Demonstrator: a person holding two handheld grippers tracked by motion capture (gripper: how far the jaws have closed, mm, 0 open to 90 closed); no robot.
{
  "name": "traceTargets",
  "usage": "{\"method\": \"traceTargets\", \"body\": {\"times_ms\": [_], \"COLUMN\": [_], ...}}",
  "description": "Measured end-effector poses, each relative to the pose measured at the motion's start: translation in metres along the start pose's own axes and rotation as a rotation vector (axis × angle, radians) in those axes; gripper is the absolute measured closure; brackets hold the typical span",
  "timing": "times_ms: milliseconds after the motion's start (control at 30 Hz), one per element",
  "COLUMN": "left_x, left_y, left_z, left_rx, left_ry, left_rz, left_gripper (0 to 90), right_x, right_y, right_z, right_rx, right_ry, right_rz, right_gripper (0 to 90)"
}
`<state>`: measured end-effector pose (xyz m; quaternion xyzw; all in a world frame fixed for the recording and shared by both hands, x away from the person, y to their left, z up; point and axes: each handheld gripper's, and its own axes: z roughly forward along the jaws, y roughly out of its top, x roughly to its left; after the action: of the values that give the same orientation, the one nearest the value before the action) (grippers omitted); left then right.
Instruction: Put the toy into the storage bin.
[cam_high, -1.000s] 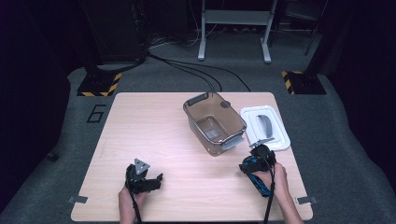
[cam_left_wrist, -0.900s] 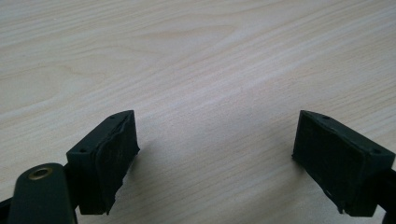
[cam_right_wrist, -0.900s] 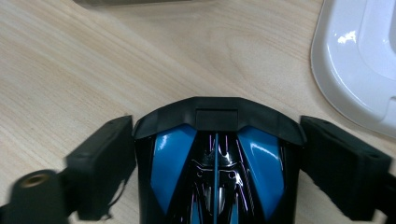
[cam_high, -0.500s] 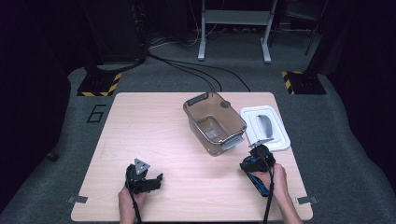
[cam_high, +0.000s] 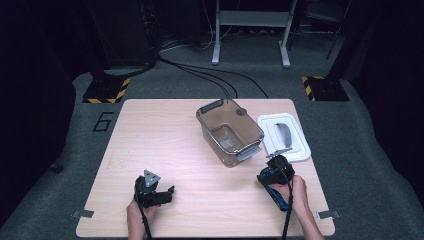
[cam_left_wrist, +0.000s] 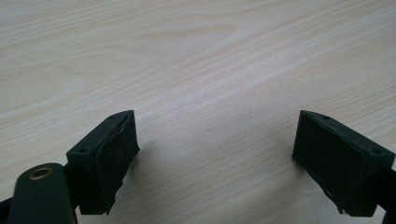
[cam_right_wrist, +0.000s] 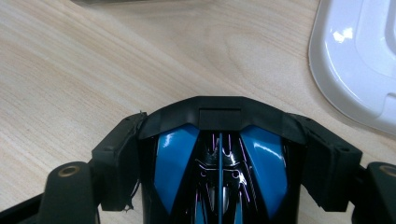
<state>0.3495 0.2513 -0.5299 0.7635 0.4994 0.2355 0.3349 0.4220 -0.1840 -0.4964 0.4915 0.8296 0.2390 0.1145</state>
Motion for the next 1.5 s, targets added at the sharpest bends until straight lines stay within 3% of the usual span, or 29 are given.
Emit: {"method": "traceTargets", "body": {"times_ms": [700,967,1500], "left_x": [0.000,0.000,0.000], "left_y": [0.000,0.000,0.000], "left_z": [0.000,0.000,0.000], "left_rx": [-0.002,-0.002,-0.002], "left_ry": [-0.001,-0.001,-0.001], "left_rz": [-0.003,-0.003,-0.003], "left_gripper": [13.6,13.6,13.6], "right_x": [-0.010,-0.014,-0.020], "right_y": [0.001,0.008,0.023], "right_z": [-0.039,-0.056,-0.075], "right_rx": [-0.136,-0.210,-0.285], "right_ry": [-0.008,-0.022,-0.029], "right_rz": [0.042,0.039,0.036], "right_gripper": [23.7,23.8,23.8]}}
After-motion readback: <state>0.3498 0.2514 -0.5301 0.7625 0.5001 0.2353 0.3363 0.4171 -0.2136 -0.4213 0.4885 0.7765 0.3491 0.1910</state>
